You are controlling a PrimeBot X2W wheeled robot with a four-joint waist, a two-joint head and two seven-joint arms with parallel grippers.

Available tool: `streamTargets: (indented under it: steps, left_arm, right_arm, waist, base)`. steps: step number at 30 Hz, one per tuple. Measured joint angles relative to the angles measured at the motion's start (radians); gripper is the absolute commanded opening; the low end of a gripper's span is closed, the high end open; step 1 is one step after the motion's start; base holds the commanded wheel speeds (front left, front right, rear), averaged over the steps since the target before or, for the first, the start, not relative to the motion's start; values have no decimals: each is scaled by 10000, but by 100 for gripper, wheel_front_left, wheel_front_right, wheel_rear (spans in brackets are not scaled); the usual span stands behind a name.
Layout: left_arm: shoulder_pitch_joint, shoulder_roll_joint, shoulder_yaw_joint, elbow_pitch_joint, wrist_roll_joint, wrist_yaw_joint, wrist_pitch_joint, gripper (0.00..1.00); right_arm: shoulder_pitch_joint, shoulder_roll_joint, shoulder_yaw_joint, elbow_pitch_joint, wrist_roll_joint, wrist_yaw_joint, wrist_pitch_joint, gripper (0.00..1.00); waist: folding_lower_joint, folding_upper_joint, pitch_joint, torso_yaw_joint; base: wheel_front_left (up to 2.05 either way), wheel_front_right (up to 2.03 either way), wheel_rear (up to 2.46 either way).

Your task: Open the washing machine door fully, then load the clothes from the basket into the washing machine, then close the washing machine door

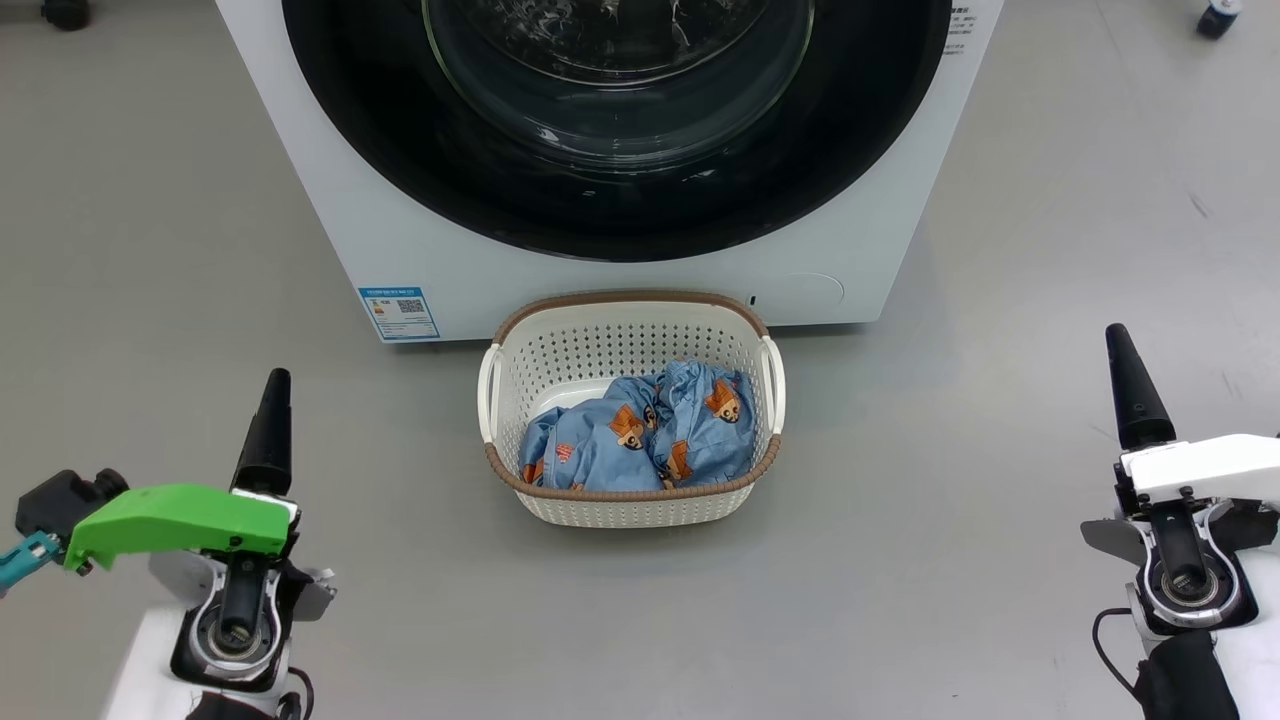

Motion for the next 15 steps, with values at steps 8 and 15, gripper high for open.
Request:
streamTargets:
  steps: [8, 15]
  left_arm:
    - [-59, 316, -426, 10, 1081, 0, -309, 100]
    - [-251, 686, -723, 105, 2272, 0, -562, 100]
  right_arm:
    - [-210, -414, 570, 23, -1197, 2, -328, 100]
    - [-367, -825, 1093, 128, -2441, 4, -566, 100]
  waist:
    - [0, -1, 14, 9]
    - [0, 0, 30, 16]
  base:
    - [0, 0, 0]
    - [0, 0, 0]
